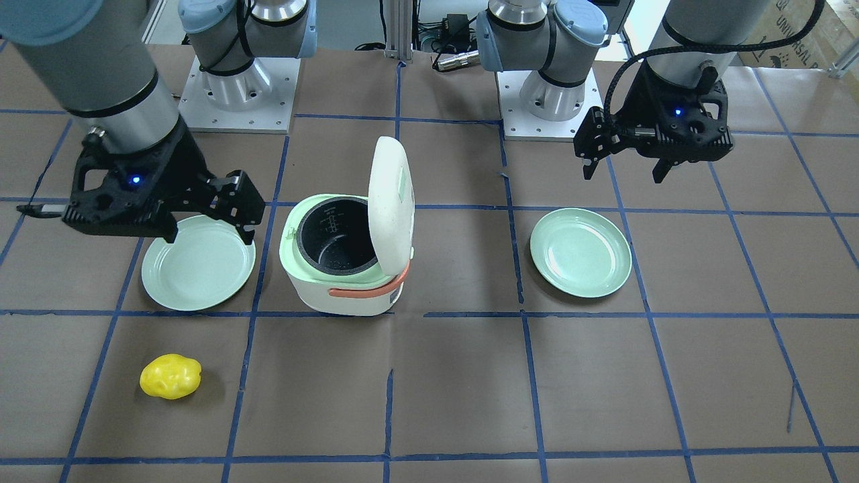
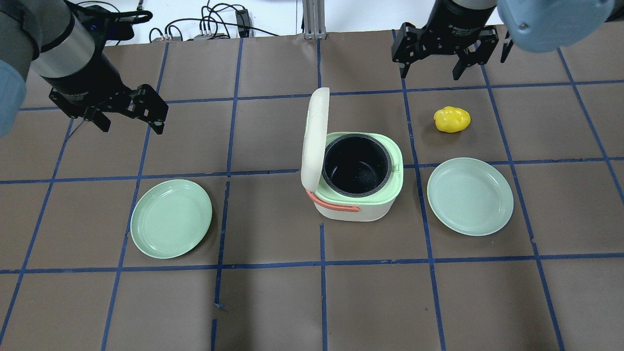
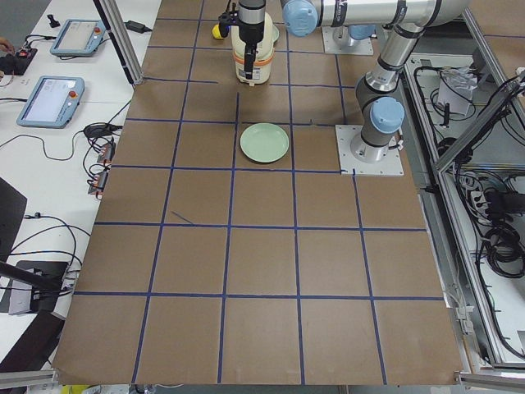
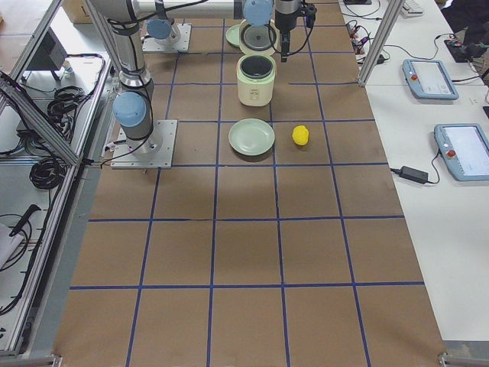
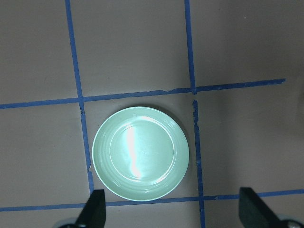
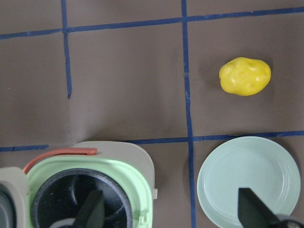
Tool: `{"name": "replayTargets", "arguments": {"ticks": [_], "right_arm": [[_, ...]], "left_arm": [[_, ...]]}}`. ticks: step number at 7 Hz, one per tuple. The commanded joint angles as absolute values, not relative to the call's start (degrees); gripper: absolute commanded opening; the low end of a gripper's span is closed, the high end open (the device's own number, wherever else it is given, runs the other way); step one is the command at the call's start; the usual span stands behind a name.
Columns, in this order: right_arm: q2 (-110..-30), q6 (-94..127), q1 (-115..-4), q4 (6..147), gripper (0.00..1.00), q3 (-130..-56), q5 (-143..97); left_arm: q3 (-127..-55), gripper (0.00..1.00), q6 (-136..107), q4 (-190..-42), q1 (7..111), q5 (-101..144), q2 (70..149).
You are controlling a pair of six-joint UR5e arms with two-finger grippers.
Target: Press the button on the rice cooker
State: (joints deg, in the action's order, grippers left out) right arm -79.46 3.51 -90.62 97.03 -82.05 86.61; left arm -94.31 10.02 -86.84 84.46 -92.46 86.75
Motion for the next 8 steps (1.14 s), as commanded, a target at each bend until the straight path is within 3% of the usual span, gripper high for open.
{"name": "replayTargets", "arguments": {"ticks": [1,4,8], "right_arm": [[-77.69,1.23,-88.77,99.31,1.00,-81.74,87.18],[-83.13,4.63,-89.56,94.94,1.00,-82.61,86.58],[-83.41,6.15,-93.43,95.01,1.00,-82.62,87.36]], "left_arm": [[-94.31,1.00,10.02,-86.84,84.46,-92.46,86.75],[-94.31,1.00,10.02,-86.84,84.46,-92.46,86.75],[-94.31,1.00,10.02,-86.84,84.46,-92.46,86.75]]}}
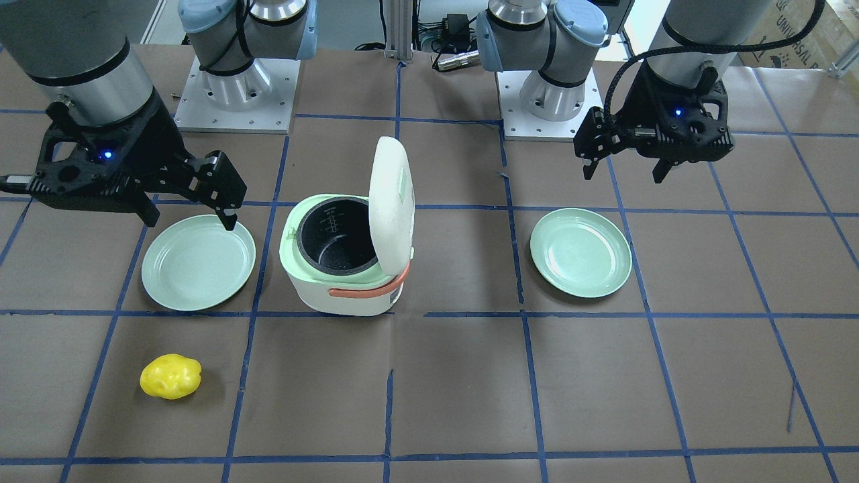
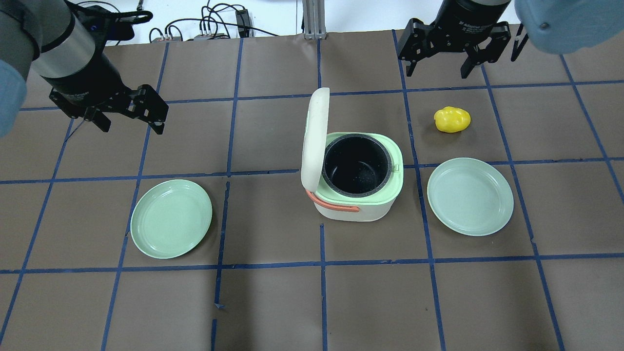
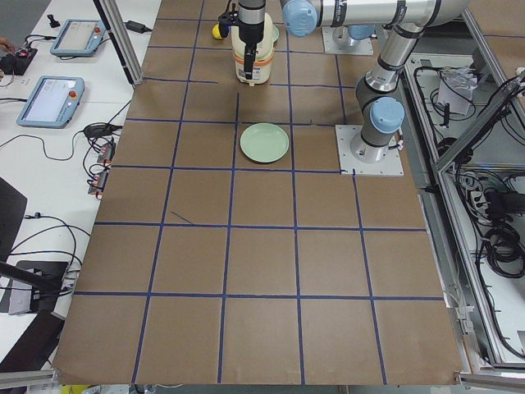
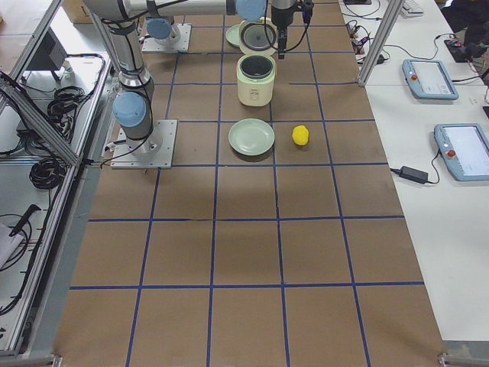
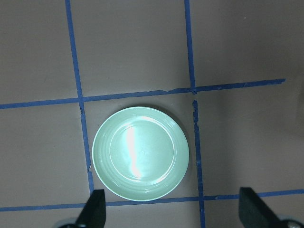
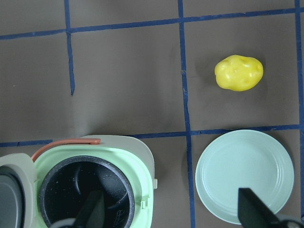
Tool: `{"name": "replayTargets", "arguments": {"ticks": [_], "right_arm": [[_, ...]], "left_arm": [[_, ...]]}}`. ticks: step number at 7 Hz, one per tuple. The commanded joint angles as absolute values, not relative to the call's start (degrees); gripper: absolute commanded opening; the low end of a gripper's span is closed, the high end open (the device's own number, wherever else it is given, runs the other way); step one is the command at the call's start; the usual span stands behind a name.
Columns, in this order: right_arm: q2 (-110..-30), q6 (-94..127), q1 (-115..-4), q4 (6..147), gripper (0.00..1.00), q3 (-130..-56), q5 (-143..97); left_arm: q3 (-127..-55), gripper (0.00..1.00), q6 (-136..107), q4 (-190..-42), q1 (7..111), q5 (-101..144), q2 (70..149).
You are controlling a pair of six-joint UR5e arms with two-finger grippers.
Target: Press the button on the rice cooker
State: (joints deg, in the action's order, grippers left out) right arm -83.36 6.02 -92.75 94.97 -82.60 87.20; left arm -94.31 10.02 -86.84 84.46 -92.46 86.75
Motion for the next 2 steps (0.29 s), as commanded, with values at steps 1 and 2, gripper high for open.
{"name": "replayTargets", "arguments": {"ticks": [1,2], "right_arm": [[-83.41,6.15,-93.43,95.01,1.00,-82.62,87.36],[-83.41,6.15,-93.43,95.01,1.00,-82.70,87.36]], "left_arm": [[-94.31,1.00,10.02,-86.84,84.46,-92.46,86.75],[-94.31,1.00,10.02,-86.84,84.46,-92.46,86.75]]}}
